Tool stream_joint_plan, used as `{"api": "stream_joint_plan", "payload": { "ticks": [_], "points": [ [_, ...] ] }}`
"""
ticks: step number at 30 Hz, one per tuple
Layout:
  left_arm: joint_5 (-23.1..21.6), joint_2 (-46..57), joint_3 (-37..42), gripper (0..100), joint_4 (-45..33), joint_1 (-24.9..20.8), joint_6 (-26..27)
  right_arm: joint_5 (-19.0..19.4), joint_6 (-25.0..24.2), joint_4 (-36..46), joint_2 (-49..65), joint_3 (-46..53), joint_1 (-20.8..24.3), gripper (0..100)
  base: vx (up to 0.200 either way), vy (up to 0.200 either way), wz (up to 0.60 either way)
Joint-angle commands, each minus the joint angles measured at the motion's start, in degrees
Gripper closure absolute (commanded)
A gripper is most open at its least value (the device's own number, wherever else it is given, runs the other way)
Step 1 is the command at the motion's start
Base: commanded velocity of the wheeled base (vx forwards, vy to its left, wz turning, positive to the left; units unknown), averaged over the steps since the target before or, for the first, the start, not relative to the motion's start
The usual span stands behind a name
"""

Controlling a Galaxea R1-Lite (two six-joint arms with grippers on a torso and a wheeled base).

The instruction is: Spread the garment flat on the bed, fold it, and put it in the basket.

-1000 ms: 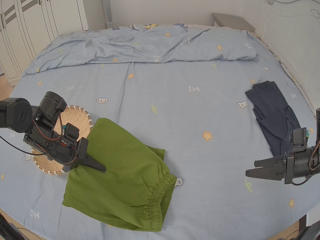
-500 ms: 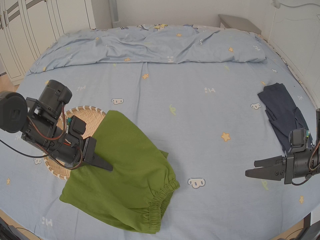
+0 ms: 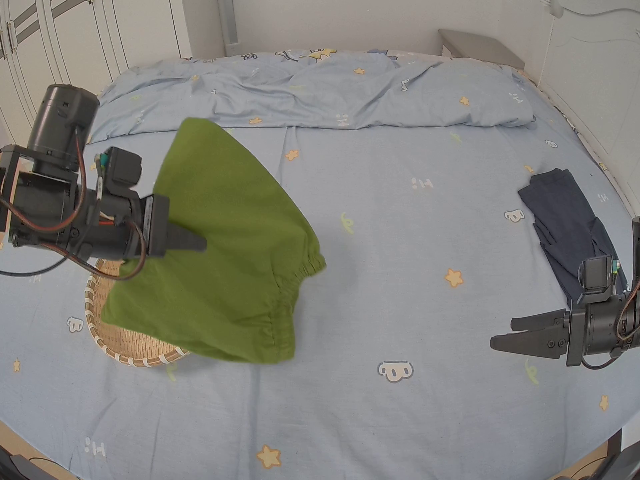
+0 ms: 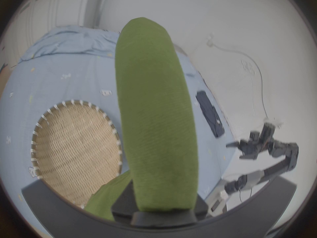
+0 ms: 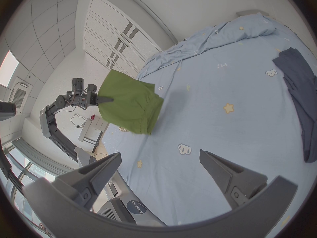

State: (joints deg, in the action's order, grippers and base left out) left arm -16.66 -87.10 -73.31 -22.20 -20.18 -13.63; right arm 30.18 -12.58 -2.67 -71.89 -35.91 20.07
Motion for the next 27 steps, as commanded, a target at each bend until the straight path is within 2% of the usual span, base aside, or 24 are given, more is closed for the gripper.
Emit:
{"api": "stream_joint_plan", "payload": {
  "ticks": [1,9,15,19,23,24,26,27],
  "points": [
    [1.02,2.20,-0.16,100,3.83,4.18,-2.72,-0.30,0.01,0.03,0.26,-0.03,0.06,0,0.000,0.000,0.00],
    [1.02,4.31,2.39,100,16.57,9.36,-10.98,-0.65,0.01,0.38,0.52,-0.03,1.03,0,0.000,0.000,0.00],
    [1.11,4.13,3.18,100,16.49,12.35,-11.77,-0.56,0.01,0.38,0.52,-0.03,1.03,0,0.000,0.000,0.00],
    [1.02,3.69,4.85,100,16.31,16.31,-12.21,-0.56,0.01,0.30,0.17,0.05,1.12,0,0.000,0.000,0.00],
    [1.02,3.34,6.87,100,16.40,18.68,-14.41,-0.56,0.01,0.30,0.17,0.05,1.12,0,0.000,0.000,0.00],
    [1.02,3.34,8.80,100,16.31,19.74,-17.48,-0.56,0.01,0.12,-0.01,0.05,1.12,0,0.000,0.000,0.00],
    [1.02,3.34,9.95,100,16.31,20.26,-18.10,-0.56,0.01,0.12,-0.09,0.05,1.12,0,0.000,0.000,0.00],
    [0.76,2.90,12.67,100,16.31,22.72,-18.36,-0.56,0.01,0.12,-0.09,0.05,1.38,0,0.000,0.000,0.00]
  ]
}}
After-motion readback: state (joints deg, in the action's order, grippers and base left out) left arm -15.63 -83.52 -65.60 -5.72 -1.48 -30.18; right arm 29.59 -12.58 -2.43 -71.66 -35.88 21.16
